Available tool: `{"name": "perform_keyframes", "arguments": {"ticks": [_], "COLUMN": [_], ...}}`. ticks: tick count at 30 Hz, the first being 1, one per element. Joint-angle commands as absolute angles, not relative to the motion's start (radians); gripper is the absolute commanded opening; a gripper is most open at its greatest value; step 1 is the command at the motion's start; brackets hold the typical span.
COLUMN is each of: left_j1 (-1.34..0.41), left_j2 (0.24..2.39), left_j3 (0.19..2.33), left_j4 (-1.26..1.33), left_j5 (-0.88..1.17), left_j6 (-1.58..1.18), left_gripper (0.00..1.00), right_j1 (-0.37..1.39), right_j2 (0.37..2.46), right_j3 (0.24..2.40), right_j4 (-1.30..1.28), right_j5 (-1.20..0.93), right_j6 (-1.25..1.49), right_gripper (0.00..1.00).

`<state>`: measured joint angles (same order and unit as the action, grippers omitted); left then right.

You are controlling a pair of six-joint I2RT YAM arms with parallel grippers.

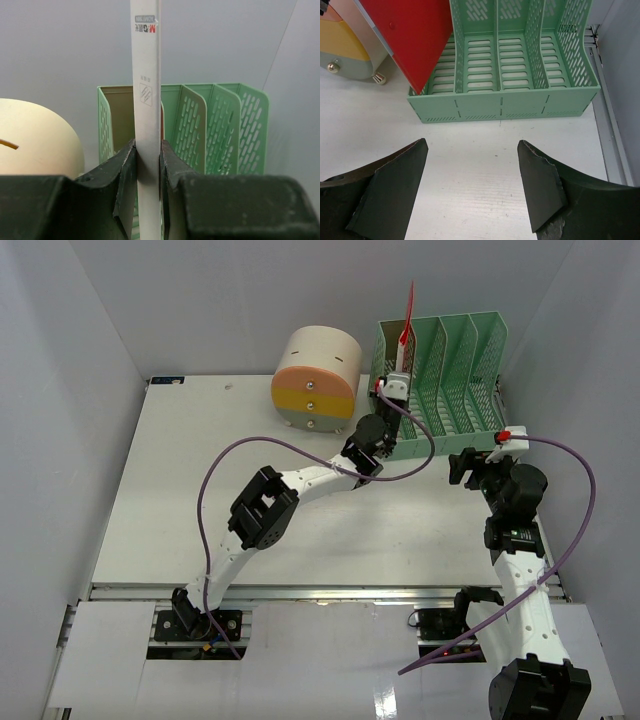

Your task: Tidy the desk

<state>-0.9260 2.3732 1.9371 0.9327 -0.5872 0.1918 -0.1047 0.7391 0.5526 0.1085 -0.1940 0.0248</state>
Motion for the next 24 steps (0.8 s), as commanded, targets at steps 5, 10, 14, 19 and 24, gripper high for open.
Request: {"name": "perform_keyframes", "arguments": {"ticks": [5, 10, 14, 19, 24], "left_j1": [-0.922, -0.92, -0.919, -0.919, -0.92], "left_j2": [2.305, 2.29, 2.272, 2.242, 2.2], "left_j3": [1.922, 1.882, 1.819, 1.734, 1.674], "left_j4": [0.89, 0.883, 0.881, 0.874, 0.868], "left_j5": [-0.463, -0.451, -0.455, -0.461, -0.454], "left_j6": [0.321, 0.304, 0.247, 0.187, 0.142], "left_gripper": [0.0, 0.0, 0.0, 0.0, 0.51], "right_j1": [-0.109, -0.109, -0.109, -0.109, -0.11], "right_j2": [0.732, 0.732, 0.733, 0.732, 0.733], "right_j3": [0.544, 0.543, 0.543, 0.54, 0.538], "right_j4": [0.16, 0.16, 0.161, 0.162, 0.164], "right_j5": [-0.206, -0.209, -0.209, -0.209, -0.225], "right_j6": [0.038, 0.038, 0.039, 0.035, 0.023], "right_gripper": [0.79, 0.79, 0.79, 0.79, 0.79]}}
